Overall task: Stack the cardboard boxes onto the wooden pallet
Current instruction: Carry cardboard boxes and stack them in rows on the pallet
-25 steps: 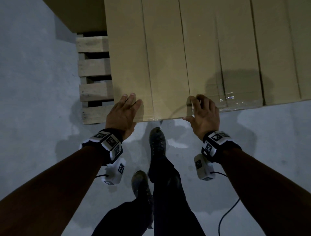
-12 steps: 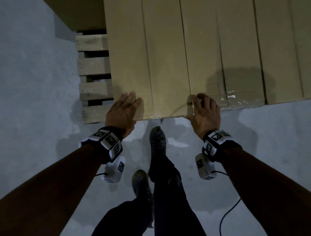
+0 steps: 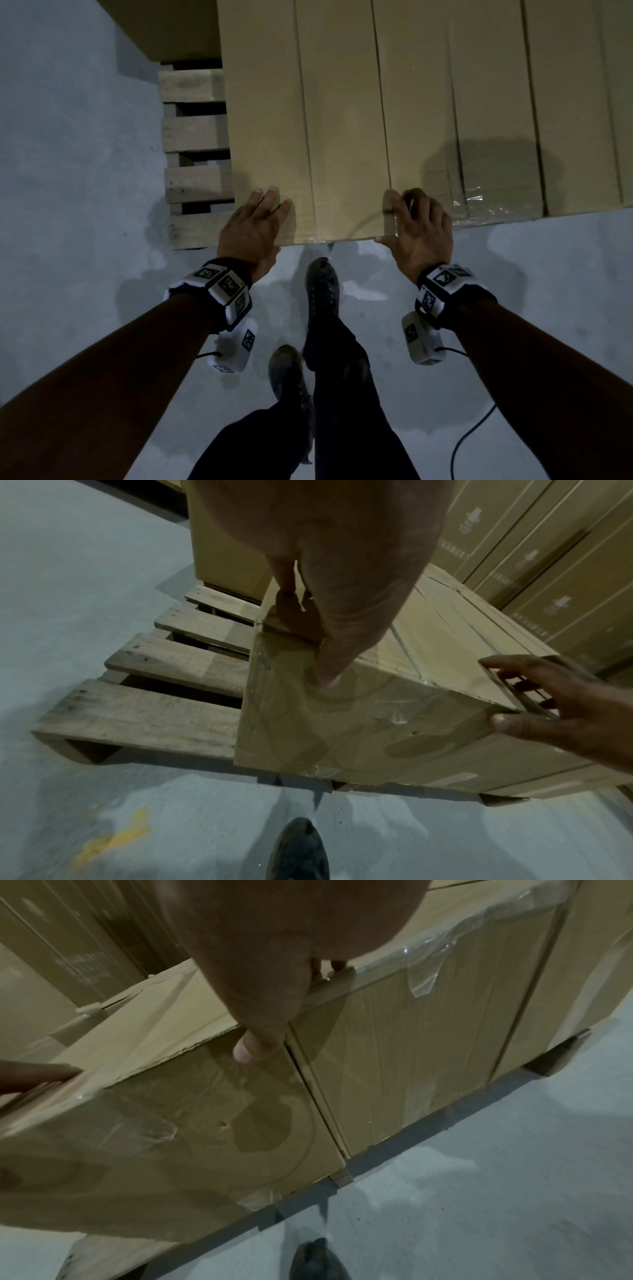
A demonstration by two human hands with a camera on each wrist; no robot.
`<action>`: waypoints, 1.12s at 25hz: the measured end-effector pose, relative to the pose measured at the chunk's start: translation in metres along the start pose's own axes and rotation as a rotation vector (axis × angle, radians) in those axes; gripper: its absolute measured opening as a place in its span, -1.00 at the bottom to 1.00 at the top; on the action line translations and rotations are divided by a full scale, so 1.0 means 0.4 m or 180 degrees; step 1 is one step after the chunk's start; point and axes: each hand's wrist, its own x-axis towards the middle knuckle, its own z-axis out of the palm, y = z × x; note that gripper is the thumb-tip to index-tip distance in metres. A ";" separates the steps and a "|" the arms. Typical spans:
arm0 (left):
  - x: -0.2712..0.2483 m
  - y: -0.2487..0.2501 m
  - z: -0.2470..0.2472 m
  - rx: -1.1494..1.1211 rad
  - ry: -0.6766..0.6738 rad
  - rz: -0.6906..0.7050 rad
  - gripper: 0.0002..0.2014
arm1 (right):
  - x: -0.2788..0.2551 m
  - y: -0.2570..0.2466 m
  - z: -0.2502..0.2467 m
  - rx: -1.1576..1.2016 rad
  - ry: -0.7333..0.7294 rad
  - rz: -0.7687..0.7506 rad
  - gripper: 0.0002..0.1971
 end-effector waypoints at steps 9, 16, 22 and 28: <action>0.001 -0.003 0.004 0.0041 0.0012 0.0035 -0.14 | -0.001 -0.003 -0.003 -0.0102 0.0111 -0.0051 -0.13; 0.008 -0.002 0.000 0.0058 0.0058 -0.0011 -0.16 | 0.007 -0.001 -0.003 -0.0073 0.0157 -0.0101 -0.13; 0.006 0.010 0.004 0.0158 -0.0011 -0.0105 -0.16 | 0.008 0.003 -0.030 -0.0012 -0.0242 -0.0088 -0.17; -0.072 0.069 -0.098 0.0024 -0.0039 -0.0334 -0.34 | -0.052 -0.011 -0.170 0.0387 -0.0975 -0.0028 -0.43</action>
